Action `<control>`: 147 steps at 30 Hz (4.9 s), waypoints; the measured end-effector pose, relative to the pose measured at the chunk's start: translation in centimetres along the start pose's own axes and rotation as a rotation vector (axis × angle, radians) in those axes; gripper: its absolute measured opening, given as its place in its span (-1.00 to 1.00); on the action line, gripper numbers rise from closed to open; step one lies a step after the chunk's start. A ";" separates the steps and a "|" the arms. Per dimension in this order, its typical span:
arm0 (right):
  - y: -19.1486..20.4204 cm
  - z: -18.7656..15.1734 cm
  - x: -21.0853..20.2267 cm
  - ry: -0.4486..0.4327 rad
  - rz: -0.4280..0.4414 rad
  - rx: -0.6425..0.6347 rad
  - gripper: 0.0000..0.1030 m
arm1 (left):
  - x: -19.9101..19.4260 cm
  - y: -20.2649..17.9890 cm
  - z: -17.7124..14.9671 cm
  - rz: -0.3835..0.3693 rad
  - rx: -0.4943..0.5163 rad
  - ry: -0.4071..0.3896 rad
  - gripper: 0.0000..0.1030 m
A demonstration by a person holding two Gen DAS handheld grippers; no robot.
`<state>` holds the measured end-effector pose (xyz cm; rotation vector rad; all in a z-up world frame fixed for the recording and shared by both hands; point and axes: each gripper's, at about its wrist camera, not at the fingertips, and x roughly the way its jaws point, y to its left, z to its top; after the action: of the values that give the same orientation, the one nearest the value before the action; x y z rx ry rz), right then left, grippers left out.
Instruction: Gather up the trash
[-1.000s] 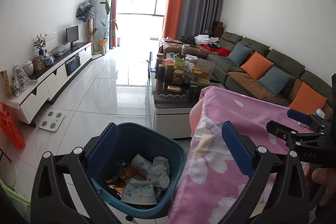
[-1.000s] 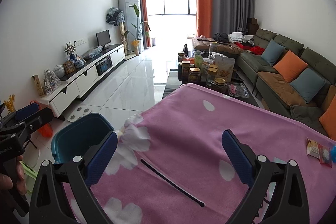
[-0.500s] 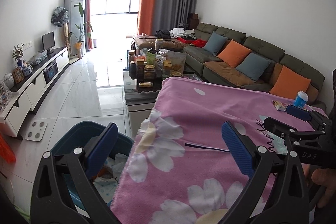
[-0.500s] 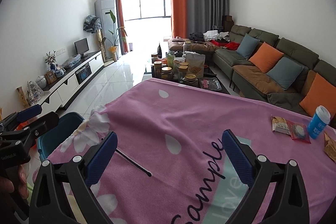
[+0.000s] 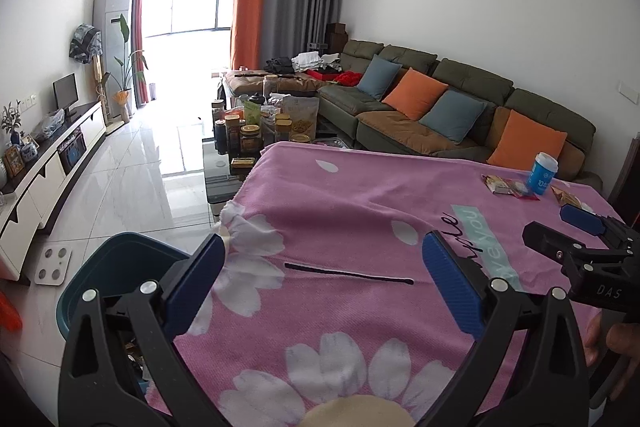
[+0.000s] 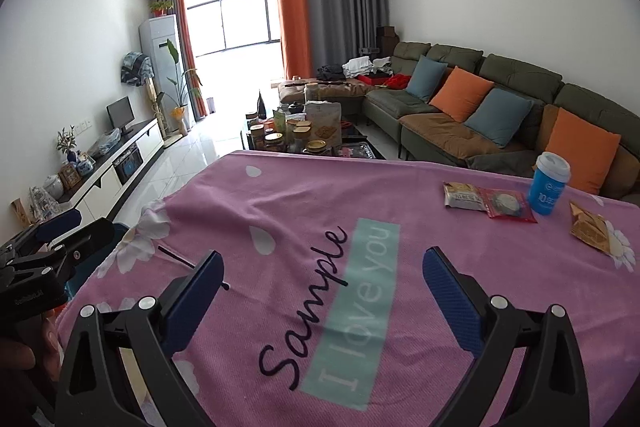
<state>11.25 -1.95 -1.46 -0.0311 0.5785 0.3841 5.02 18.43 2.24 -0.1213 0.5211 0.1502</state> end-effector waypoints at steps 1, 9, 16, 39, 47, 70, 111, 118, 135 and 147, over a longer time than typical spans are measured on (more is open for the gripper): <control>-0.5 -0.3 -0.4 -0.005 -0.010 0.013 0.87 | 0.0 -0.4 -0.1 -0.005 0.006 0.000 0.89; -2.9 -2.2 -2.8 -0.014 -0.067 0.065 0.87 | -1.3 -2.5 -0.4 -0.040 0.035 -0.009 0.89; -4.2 -3.2 -4.4 -0.039 -0.112 0.088 0.87 | -2.6 -4.3 -0.8 -0.081 0.058 -0.028 0.89; -3.3 -5.6 -8.3 -0.125 -0.252 0.101 0.87 | -5.2 -7.9 -2.6 -0.174 0.121 -0.060 0.89; -2.9 -5.7 -9.9 -0.192 -0.299 0.073 0.87 | -6.1 -7.7 -2.9 -0.175 0.122 -0.093 0.89; -0.4 -7.3 -14.3 -0.425 -0.358 0.008 0.87 | -11.5 -7.1 -5.3 -0.164 0.103 -0.324 0.89; 0.3 -8.2 -13.8 -0.381 -0.379 -0.008 0.87 | -11.0 -7.3 -6.3 -0.146 0.127 -0.290 0.89; 0.3 -8.3 -13.9 -0.382 -0.377 -0.008 0.87 | -11.0 -7.3 -6.1 -0.141 0.130 -0.282 0.89; 0.3 -8.2 -13.9 -0.383 -0.374 -0.001 0.87 | -10.9 -7.4 -5.9 -0.142 0.138 -0.278 0.89; 0.1 -8.3 -13.9 -0.380 -0.375 0.000 0.87 | -11.0 -7.4 -5.8 -0.147 0.139 -0.276 0.89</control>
<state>-3.81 -7.75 -0.92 -0.0637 0.1885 0.0204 -5.91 9.08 3.33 -0.0027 0.2444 -0.0136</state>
